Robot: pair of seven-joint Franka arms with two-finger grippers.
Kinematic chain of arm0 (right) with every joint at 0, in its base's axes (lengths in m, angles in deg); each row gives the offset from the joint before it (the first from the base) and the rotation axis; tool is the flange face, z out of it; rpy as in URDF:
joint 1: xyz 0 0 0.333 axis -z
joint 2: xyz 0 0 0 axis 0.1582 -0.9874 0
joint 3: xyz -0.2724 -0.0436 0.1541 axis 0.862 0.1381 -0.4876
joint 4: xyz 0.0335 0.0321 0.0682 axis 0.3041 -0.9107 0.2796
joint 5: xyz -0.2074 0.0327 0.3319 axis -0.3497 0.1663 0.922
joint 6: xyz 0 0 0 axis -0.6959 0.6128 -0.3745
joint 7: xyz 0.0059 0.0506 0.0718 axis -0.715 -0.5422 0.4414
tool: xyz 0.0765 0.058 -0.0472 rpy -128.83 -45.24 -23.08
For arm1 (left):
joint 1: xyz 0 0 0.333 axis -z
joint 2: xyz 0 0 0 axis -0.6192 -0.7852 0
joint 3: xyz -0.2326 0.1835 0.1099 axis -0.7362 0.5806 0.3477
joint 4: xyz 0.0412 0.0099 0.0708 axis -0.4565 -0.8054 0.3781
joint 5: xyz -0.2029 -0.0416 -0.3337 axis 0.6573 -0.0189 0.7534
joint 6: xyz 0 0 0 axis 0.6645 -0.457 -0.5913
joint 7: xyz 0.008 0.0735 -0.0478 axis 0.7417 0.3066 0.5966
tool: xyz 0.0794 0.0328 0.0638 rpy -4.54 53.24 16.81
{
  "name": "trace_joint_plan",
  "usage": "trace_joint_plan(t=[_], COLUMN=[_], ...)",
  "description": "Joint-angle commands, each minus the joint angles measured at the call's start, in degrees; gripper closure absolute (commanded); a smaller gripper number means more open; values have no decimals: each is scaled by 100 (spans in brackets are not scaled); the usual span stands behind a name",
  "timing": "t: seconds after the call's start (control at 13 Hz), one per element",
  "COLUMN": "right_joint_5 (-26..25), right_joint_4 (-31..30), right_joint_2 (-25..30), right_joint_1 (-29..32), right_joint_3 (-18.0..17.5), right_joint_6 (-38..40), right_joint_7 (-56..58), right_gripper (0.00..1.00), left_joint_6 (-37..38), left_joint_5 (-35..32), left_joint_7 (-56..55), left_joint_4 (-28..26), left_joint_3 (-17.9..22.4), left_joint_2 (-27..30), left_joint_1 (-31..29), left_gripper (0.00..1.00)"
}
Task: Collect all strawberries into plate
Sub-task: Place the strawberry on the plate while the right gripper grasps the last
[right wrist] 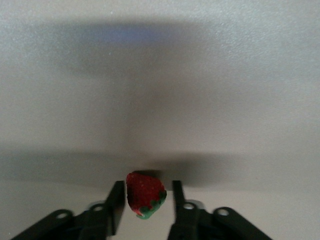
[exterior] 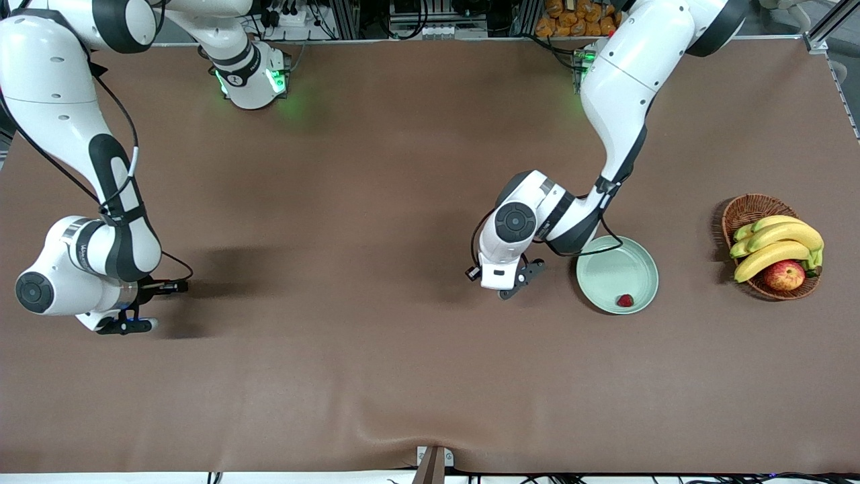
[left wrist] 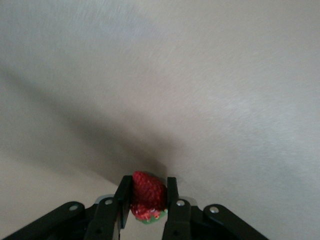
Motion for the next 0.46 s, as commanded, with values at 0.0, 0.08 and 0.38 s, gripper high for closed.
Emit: trace_joint_plan(t=[0.0, 0.08, 0.38], right_joint_5=[-122, -96, -16], right_joint_4=[-87, -70, 386], right_joint_2=[24, 33, 139], right_joint_1=[82, 73, -119], right_joint_3=[-114, -123, -561], right_joint_6=[-73, -82, -47], right_joint_7=[146, 146, -430], right_gripper=[97, 100, 100], left_joint_6=[296, 567, 1027], left_joint_5=[-115, -63, -45], left_joint_7=[627, 1151, 3120], left_joint_4=[-182, -183, -611], left_joint_3=[-31, -40, -32], left_joint_2=[581, 731, 1075], left_joint_1=[-436, -656, -1596], left_gripper=[100, 100, 100])
